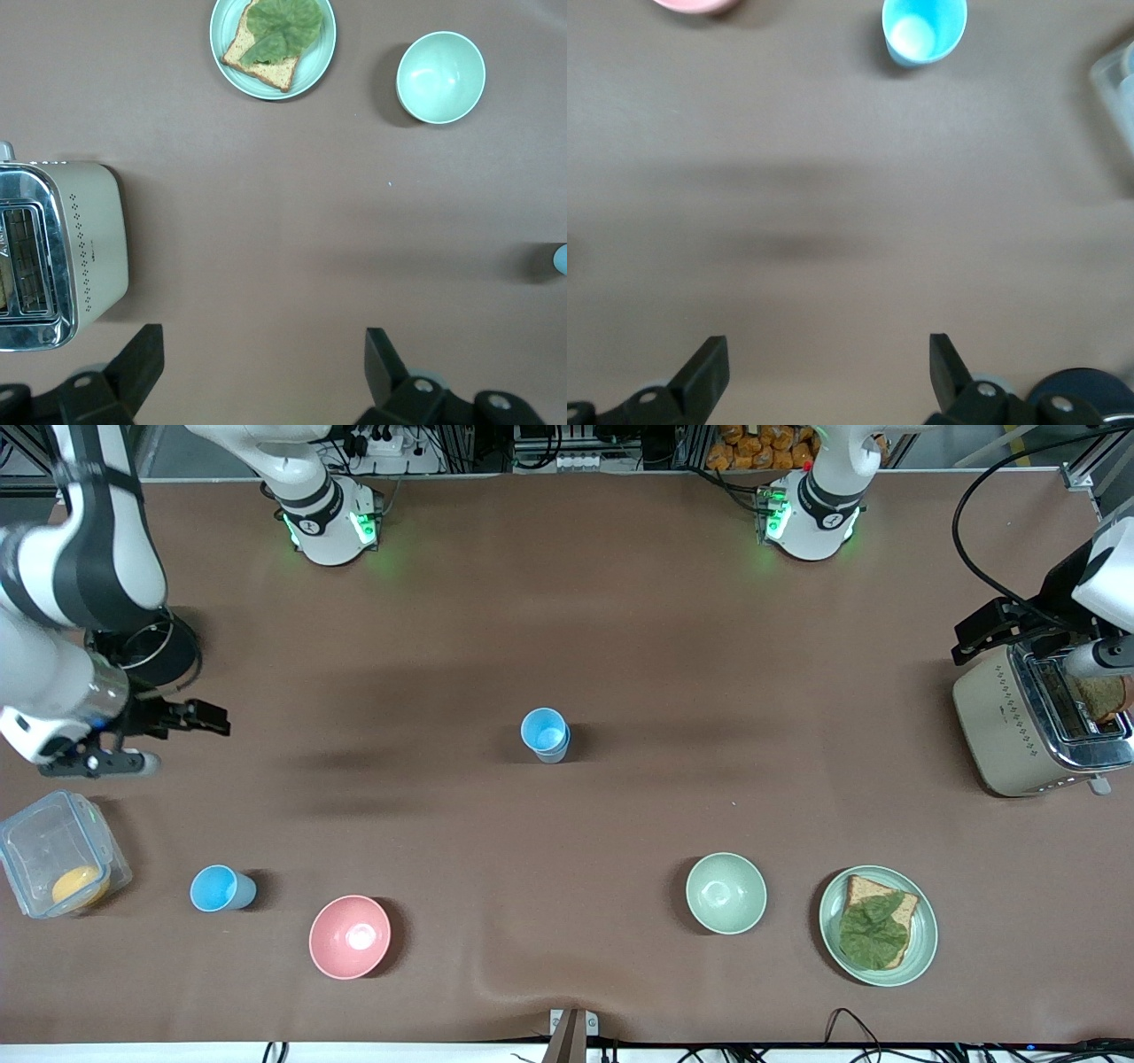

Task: Stack blue cups with both arms

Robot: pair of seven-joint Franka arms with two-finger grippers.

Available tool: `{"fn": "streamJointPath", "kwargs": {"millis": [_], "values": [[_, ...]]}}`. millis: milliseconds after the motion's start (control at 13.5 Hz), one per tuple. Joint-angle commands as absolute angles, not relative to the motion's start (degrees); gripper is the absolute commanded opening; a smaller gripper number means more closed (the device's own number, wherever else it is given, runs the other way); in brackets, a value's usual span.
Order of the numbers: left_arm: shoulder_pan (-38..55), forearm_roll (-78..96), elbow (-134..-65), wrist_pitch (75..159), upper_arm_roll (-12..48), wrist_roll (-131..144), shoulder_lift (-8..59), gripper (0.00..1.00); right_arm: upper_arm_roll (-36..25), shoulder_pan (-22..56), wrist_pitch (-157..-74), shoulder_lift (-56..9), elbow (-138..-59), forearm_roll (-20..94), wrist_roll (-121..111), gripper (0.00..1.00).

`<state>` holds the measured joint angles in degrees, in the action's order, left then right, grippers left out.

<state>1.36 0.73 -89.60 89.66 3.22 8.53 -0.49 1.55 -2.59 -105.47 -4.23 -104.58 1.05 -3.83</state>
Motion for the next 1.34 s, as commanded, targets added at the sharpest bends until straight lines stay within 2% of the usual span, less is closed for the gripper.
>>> {"fn": "streamJointPath", "kwargs": {"millis": [0,223,520,1263], "values": [[1.2,1.4,-89.5,89.9,3.4,8.5,-0.8,1.00,2.7,-2.2,-102.8,2.6,-105.5,0.4,-5.3,1.00],[1.3,1.3,-88.7,89.9,3.4,8.3,-0.7,1.00,3.7,-2.1,-92.8,2.1,-96.6,0.4,-5.4,1.00],[1.3,1.3,-88.7,89.9,3.5,8.3,-0.8,1.00,3.5,-2.4,-84.8,2.1,-90.6,0.4,-5.7,1.00],[0.7,1.4,-87.6,89.8,3.1,7.4,-0.4,1.00,3.4,-2.5,-84.7,1.8,-90.3,0.5,-5.7,1.00]]}}
